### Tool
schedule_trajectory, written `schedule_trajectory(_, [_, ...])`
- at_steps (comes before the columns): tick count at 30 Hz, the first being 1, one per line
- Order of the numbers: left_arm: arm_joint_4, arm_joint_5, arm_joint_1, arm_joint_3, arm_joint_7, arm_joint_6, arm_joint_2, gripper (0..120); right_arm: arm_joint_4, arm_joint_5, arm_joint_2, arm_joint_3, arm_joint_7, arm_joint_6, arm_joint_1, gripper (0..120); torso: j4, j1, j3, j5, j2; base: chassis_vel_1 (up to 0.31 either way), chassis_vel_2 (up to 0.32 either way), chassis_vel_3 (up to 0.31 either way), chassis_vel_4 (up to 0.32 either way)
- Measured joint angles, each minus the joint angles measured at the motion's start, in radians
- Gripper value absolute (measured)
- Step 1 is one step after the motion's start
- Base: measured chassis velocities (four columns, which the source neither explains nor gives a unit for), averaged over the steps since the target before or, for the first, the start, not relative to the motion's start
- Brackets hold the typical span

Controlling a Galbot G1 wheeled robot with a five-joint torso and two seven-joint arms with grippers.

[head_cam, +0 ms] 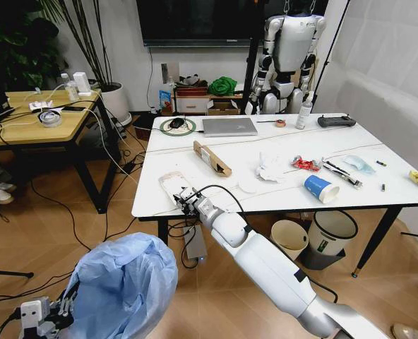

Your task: Pick up the trash bin and place the trash from the table into it.

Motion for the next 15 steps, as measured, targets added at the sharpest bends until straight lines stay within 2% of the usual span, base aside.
schedule_trajectory(5, [0.000, -0.004, 0.003, -0.005, 0.000, 0.000, 0.002, 0, -0.008, -0.005, 0.001, 0.001, -0.003, 0.006, -0.007, 0, 0.0000, 0.000, 0.000, 0.0000, 0.000, 0.000, 0.000, 0.000, 0.000])
schedule_trajectory(15, [0.000, -0.009, 0.003, -0.009, 0.001, 0.000, 0.009, 0, 0.013, -0.006, -0.002, 0.008, -0.003, 0.004, -0.012, 0, 0.0000, 0.000, 0.000, 0.0000, 0.000, 0.000, 0.000, 0.000, 0.000])
